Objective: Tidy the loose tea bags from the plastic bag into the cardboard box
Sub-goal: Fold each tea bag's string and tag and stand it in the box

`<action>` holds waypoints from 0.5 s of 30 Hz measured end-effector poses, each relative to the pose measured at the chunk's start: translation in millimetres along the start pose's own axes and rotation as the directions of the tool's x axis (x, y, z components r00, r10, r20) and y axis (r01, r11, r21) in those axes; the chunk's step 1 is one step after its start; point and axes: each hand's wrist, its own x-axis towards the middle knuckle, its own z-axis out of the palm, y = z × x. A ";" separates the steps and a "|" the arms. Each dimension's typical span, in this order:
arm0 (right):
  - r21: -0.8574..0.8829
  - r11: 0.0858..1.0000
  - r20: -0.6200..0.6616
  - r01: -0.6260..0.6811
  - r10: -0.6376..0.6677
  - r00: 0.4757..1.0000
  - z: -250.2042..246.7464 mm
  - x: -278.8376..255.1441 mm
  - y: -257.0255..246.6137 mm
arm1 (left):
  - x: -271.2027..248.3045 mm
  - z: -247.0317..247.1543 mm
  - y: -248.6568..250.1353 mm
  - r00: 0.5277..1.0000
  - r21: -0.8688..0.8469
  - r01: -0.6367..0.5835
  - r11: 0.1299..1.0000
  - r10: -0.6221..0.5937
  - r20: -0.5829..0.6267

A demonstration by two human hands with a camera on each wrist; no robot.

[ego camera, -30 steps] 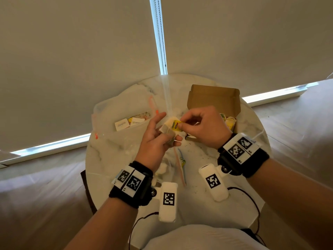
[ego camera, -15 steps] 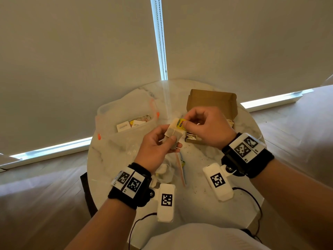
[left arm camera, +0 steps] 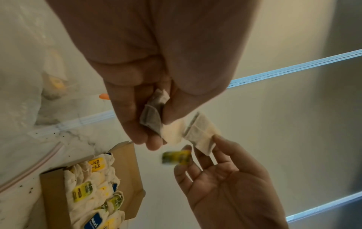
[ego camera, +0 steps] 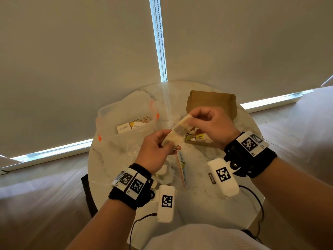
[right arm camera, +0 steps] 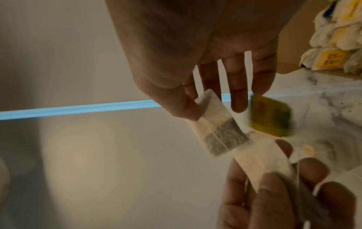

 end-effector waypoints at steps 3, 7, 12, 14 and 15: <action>0.093 0.995 -0.100 -0.023 0.032 0.994 -5.7 4.2 -0.3 | 1.9 -1.3 -1.1 0.998 -0.007 0.013 1.000 -0.013 -0.060; -0.139 0.988 -0.178 0.061 -0.086 0.980 -15.7 13.2 3.6 | 4.1 -4.1 -0.3 0.995 0.099 -0.038 0.994 0.047 -0.088; -0.345 0.924 -0.097 0.166 -0.211 0.973 -14.4 16.7 0.9 | 4.9 -5.7 3.1 0.980 0.278 -0.141 0.950 0.173 -0.097; -0.403 0.894 -0.034 0.196 -0.228 0.973 -10.1 17.4 -1.6 | 5.4 -5.4 4.5 0.973 0.303 -0.176 0.937 0.211 -0.089; -0.427 0.879 -0.003 0.214 -0.238 0.971 -7.8 17.8 -3.5 | 5.4 -5.3 5.6 0.969 0.315 -0.194 0.929 0.232 -0.086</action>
